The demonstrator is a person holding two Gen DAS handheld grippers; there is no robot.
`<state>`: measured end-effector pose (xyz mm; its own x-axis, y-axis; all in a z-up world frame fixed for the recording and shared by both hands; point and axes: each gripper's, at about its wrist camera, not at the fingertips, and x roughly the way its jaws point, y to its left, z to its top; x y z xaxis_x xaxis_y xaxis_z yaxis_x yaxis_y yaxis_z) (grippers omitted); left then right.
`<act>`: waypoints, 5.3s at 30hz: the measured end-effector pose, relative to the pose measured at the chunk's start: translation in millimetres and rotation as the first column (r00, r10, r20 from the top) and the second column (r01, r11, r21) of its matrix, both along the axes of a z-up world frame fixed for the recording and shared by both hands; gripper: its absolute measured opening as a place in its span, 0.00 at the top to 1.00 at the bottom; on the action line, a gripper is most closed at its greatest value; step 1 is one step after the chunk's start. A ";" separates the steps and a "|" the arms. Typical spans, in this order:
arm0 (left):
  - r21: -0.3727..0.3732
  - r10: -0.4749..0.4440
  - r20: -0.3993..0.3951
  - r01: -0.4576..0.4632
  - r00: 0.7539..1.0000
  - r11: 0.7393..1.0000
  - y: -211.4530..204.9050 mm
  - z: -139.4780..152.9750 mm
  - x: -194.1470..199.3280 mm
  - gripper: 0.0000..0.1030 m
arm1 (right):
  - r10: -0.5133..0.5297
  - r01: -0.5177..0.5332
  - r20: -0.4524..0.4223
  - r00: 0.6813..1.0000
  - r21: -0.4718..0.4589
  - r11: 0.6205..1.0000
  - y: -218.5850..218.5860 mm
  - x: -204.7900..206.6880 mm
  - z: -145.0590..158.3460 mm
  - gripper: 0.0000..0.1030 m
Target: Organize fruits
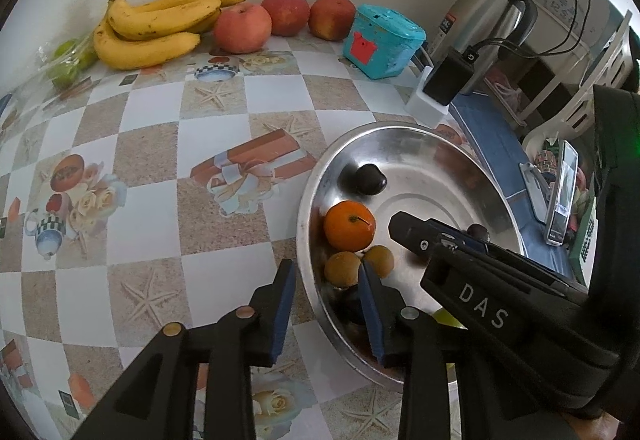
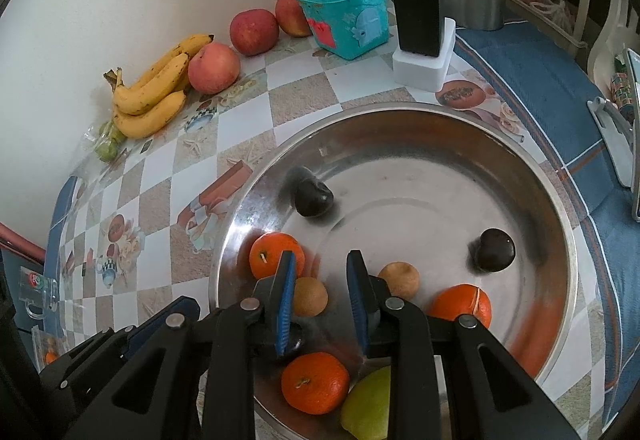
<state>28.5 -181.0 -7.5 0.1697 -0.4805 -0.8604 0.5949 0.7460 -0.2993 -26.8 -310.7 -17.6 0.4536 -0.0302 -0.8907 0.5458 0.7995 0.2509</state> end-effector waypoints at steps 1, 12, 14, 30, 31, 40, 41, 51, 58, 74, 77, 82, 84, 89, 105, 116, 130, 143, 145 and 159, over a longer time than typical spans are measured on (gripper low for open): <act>0.003 0.006 0.001 -0.006 1.000 1.000 1.7 0.5 1.0 0.65 | 0.002 -0.002 0.001 1.000 -0.002 1.000 0.8 0.4 0.5 0.74; 0.041 0.102 -0.004 -0.102 0.995 0.994 22.6 -1.1 18.6 0.60 | 0.029 -0.028 0.007 1.000 -0.019 0.999 5.6 4.2 4.6 0.74; 0.057 0.137 -0.003 -0.136 0.991 0.989 29.0 -2.4 23.7 0.57 | 0.029 -0.029 -0.001 1.000 -0.022 0.999 6.0 4.8 3.9 0.74; 0.308 0.403 0.140 -0.427 0.904 0.850 88.3 -19.6 55.5 0.00 | 0.106 -0.112 -0.058 0.993 -0.100 0.989 26.1 13.0 3.2 0.34; 0.310 0.403 0.149 -0.430 0.903 0.848 89.8 -19.1 55.3 0.00 | 0.110 -0.116 -0.061 0.992 -0.105 0.988 27.7 13.3 2.5 0.29; 0.324 0.388 0.226 -0.444 0.894 0.835 99.1 -20.4 51.7 0.00 | 0.133 -0.138 -0.050 0.990 -0.126 0.982 40.2 9.3 0.7 0.07; 0.327 0.386 0.239 -0.448 0.891 0.832 101.0 -19.9 50.4 0.00 | 0.132 -0.138 -0.051 0.990 -0.131 0.982 41.6 8.3 0.7 0.07; 0.337 0.385 0.256 -0.455 0.887 0.824 119.3 -17.2 35.4 0.00 | 0.158 -0.161 -0.037 0.987 -0.089 0.983 57.7 -6.0 3.3 0.07; 0.380 0.373 0.320 -0.478 0.871 0.792 129.7 -9.0 15.7 0.00 | 0.194 -0.199 -0.050 0.980 -0.103 0.975 75.7 -23.6 6.5 0.07; 0.382 0.319 0.354 -0.447 0.879 0.809 146.2 8.5 -38.7 0.00 | 0.201 -0.207 -0.066 0.977 -0.098 0.973 90.7 -61.9 13.9 0.07; 0.378 0.319 0.358 -0.448 0.878 0.810 147.9 12.2 -43.9 0.00 | 0.191 -0.196 -0.051 0.980 -0.107 0.975 90.2 -66.5 19.8 0.07; 0.352 0.349 0.356 -0.470 0.867 0.809 156.6 20.2 -47.9 0.00 | 0.173 -0.176 -0.038 0.984 -0.121 0.977 90.2 -73.3 27.6 0.07; 0.344 0.359 0.353 -0.477 0.864 0.809 159.5 22.5 -49.6 0.00 | 0.165 -0.168 -0.029 0.986 -0.127 0.978 90.0 -76.5 31.1 0.07; 0.340 0.382 0.341 -0.491 0.859 0.802 164.1 22.8 -48.3 0.00 | 0.156 -0.158 -0.023 0.987 -0.133 0.978 89.0 -79.2 34.0 0.07; 0.353 0.386 0.293 -0.475 0.874 0.806 165.6 17.1 -44.8 0.00 | 0.161 -0.167 -0.069 0.985 -0.101 0.981 86.9 -74.5 22.9 0.07; 0.355 0.387 0.284 -0.471 0.877 0.808 165.9 15.9 -44.2 0.00 | 0.165 -0.173 -0.081 0.983 -0.104 0.979 87.8 -73.2 22.2 0.07; 0.355 0.391 0.281 -0.474 0.876 0.806 166.8 15.1 -43.5 0.00 | 0.165 -0.174 -0.083 0.983 -0.104 0.979 88.0 -73.0 21.7 0.07; 0.345 0.407 0.280 -0.487 0.869 0.802 169.9 16.2 -42.5 0.00 | 0.167 -0.175 -0.087 0.982 -0.104 0.979 88.2 -74.6 18.8 0.07; 0.341 0.413 0.280 -0.492 0.866 0.801 171.1 16.9 -42.0 0.00 | 0.167 -0.176 -0.088 0.982 -0.103 0.979 88.4 -73.3 19.1 0.07; 0.336 0.420 0.277 -0.496 0.864 0.800 171.7 17.6 -41.8 0.00 | 0.172 -0.181 -0.097 0.980 -0.102 0.978 88.7 -71.8 18.1 0.07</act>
<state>-13.3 -9.3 10.1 0.4547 0.0550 -0.8889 0.1682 0.9748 0.1463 -98.6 -222.0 0.4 0.3809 -0.0563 -0.9229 0.4096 0.9052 0.1138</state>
